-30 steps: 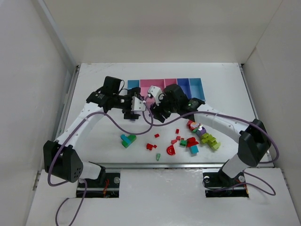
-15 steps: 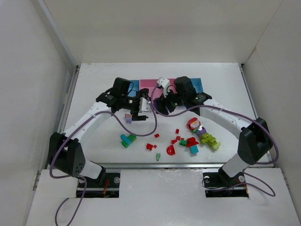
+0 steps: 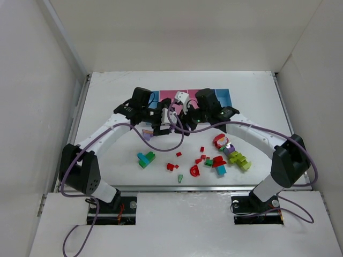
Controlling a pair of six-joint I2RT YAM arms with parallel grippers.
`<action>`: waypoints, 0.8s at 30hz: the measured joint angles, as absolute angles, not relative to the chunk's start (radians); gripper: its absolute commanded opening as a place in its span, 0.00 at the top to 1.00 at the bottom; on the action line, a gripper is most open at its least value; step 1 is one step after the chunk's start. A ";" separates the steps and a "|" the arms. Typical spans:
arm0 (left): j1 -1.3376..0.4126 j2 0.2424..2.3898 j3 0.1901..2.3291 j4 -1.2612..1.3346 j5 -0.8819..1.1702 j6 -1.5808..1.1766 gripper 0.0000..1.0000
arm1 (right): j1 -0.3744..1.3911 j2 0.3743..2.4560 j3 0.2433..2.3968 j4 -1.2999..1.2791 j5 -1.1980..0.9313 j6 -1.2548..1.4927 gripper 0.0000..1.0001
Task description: Sort the legos into containers by color
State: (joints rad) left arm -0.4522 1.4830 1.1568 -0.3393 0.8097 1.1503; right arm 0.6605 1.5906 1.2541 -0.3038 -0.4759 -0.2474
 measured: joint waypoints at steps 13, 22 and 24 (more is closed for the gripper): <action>-0.457 1.508 1.205 -0.440 0.859 1.207 0.26 | 0.677 1.589 1.254 -0.305 -0.462 -0.271 0.84; -0.463 1.526 1.236 -0.479 0.857 1.190 0.78 | 0.678 1.593 1.263 -0.308 -0.431 -0.274 0.84; -0.463 1.527 1.237 -0.481 0.856 1.190 0.86 | 0.678 1.595 1.264 -0.308 -0.430 -0.274 0.84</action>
